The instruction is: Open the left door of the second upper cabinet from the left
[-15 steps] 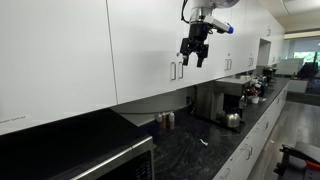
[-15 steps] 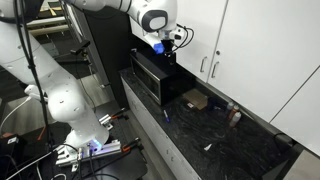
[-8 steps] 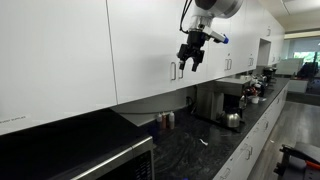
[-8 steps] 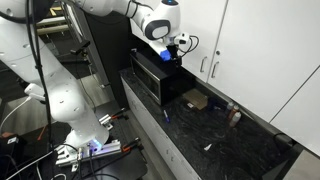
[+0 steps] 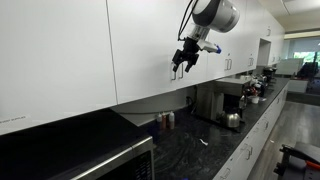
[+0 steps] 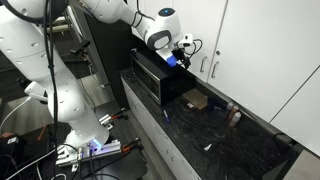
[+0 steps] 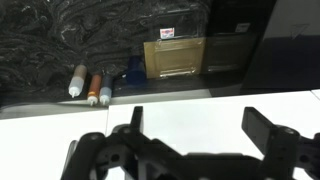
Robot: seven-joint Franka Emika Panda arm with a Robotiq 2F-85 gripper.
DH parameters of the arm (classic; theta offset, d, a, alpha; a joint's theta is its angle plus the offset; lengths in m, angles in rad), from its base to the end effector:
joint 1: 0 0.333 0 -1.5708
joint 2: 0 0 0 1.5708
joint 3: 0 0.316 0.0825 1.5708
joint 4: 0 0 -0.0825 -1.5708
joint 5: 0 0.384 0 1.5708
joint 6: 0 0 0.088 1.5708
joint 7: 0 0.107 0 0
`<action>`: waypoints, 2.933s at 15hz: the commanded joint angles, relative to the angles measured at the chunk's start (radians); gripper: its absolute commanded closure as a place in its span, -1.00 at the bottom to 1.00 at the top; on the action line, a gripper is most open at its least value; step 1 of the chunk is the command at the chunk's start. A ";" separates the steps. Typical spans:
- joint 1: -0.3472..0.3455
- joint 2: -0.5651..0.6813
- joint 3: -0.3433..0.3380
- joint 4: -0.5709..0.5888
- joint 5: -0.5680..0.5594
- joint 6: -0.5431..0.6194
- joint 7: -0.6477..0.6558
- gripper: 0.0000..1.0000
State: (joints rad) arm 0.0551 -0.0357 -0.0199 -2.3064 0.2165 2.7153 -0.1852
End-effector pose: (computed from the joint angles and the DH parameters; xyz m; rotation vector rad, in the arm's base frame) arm 0.5429 0.0114 0.4081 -2.9657 -0.0640 -0.6809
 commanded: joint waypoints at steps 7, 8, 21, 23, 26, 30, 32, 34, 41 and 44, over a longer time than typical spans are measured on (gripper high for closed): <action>-0.012 0.084 -0.014 0.026 0.068 0.189 -0.055 -1.00; -0.013 0.087 -0.017 0.033 0.075 0.195 -0.059 -1.00; -0.009 0.098 -0.050 0.090 0.060 0.136 -0.085 -1.00; -0.010 0.099 -0.050 0.091 0.060 0.135 -0.085 -1.00; -0.011 0.102 -0.046 0.097 0.077 0.129 -0.105 -1.00; -0.015 0.125 -0.036 0.115 0.129 0.152 -0.167 -1.00; -0.016 0.137 -0.034 0.122 0.152 0.169 -0.201 -1.00; -0.017 0.150 -0.033 0.128 0.168 0.186 -0.240 -1.00; -0.031 0.217 -0.015 0.186 0.235 0.229 -0.415 -1.00; -0.032 0.235 -0.012 0.206 0.258 0.239 -0.457 -1.00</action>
State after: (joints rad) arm 0.0456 0.1645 -0.0554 -2.1375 0.4294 2.9328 -0.5725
